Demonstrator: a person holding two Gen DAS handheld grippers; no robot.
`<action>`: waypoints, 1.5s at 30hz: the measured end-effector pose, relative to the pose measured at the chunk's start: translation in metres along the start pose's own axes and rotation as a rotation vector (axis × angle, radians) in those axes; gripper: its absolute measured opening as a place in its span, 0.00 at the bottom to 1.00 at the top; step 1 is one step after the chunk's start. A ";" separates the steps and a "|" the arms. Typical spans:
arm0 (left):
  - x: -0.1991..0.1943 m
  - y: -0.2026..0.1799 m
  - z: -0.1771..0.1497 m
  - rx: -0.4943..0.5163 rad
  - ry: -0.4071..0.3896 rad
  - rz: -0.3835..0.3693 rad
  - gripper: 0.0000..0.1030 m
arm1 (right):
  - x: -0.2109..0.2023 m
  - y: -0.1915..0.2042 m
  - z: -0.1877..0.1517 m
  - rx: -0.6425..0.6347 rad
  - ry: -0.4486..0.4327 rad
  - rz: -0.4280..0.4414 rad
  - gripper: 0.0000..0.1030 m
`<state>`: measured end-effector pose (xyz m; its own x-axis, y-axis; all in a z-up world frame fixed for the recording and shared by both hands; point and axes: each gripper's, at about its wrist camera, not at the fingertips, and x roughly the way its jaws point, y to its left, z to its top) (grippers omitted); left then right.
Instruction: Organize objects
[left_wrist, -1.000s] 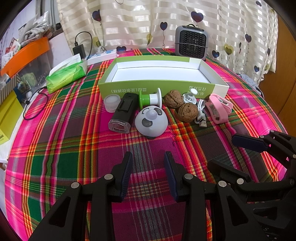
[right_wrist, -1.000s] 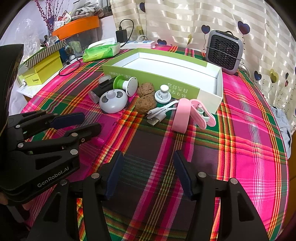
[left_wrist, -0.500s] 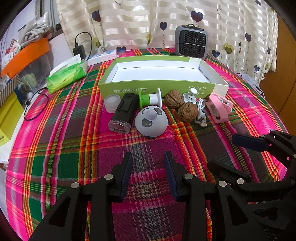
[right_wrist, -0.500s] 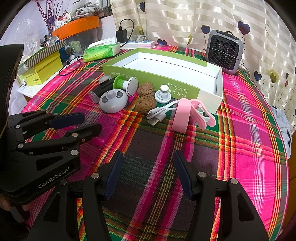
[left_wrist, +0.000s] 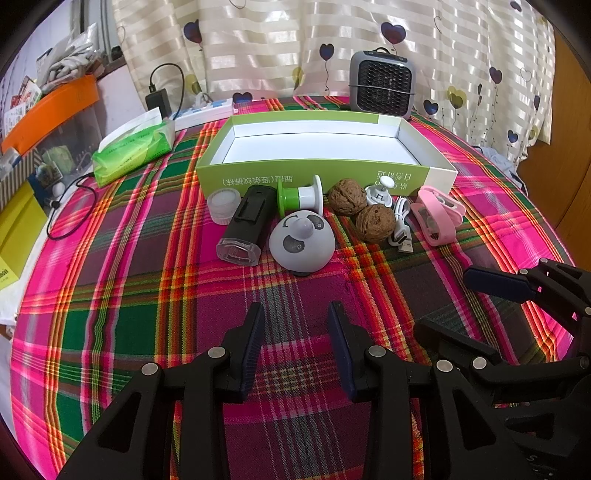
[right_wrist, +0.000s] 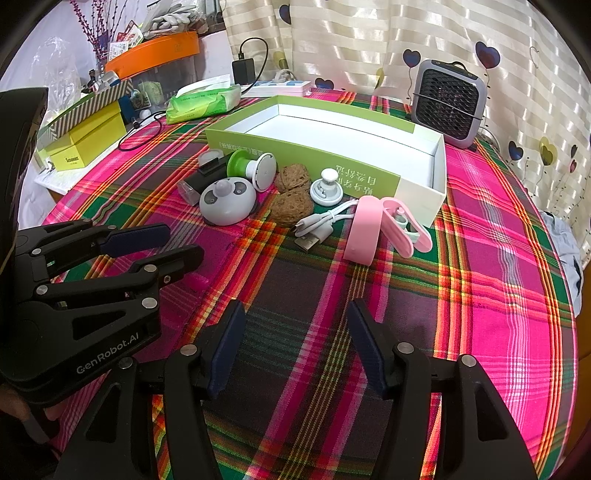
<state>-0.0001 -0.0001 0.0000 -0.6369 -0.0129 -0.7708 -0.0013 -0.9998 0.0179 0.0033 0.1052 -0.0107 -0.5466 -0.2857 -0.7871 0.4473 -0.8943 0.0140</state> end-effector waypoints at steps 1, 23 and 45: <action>0.000 0.000 0.000 0.000 0.000 0.000 0.33 | 0.000 0.000 0.000 -0.001 0.000 -0.001 0.57; 0.000 0.000 0.000 0.000 0.000 -0.001 0.33 | 0.000 -0.003 0.001 0.004 -0.001 0.006 0.58; -0.003 0.013 0.005 -0.030 -0.019 -0.099 0.33 | -0.006 -0.025 0.004 0.050 -0.017 0.031 0.58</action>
<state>-0.0019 -0.0128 0.0056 -0.6492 0.0856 -0.7558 -0.0420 -0.9962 -0.0768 -0.0078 0.1274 -0.0037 -0.5453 -0.3193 -0.7751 0.4290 -0.9007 0.0692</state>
